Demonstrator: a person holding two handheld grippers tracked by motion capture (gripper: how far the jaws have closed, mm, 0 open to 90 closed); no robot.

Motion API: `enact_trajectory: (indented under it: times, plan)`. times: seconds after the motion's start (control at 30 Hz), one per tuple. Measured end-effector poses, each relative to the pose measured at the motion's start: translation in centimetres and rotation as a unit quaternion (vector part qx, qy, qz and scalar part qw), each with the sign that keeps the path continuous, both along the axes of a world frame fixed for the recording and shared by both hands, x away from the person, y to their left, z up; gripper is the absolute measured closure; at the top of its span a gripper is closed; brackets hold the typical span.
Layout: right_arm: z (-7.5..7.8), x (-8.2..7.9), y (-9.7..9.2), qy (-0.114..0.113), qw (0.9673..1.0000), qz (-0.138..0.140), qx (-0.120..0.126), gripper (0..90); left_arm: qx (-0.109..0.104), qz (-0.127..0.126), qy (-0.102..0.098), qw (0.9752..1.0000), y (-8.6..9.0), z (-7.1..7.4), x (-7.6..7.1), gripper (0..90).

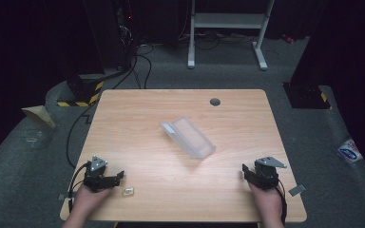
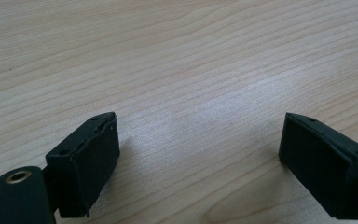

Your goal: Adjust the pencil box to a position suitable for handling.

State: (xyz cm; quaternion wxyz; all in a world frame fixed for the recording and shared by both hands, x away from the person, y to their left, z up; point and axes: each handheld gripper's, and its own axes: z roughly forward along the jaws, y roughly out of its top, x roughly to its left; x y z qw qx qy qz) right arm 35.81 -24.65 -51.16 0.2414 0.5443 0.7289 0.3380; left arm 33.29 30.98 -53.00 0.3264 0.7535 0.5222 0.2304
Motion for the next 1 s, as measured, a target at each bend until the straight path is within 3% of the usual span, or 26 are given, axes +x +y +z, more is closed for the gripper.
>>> enact_trajectory:
  times: [0.47, 0.6, 0.83, 1.0]
  plan:
    - [0.6, 1.1, 3.5, -0.013, 0.999, 0.044, 0.002, 49.5, 0.0, 0.003, -0.002, 1.0, 0.0, 0.0, -0.1, 13.6]
    - [1.0, 1.5, 4.8, -0.033, 0.9978, 0.056, -0.013, 49.4, -0.001, 0.007, -0.001, 1.0, 0.0, 0.0, -0.2, 14.0]
    - [1.1, 3.6, 5.8, -0.026, 0.9975, 0.063, 0.017, 50.8, 0.0, 0.006, -0.003, 1.0, 0.0, 0.0, -0.1, 14.0]
    - [1.1, 4.1, 6.4, -0.025, 0.9973, 0.066, 0.021, 53.7, 0.001, 0.005, -0.001, 1.0, 0.0, 0.0, -0.1, 14.0]
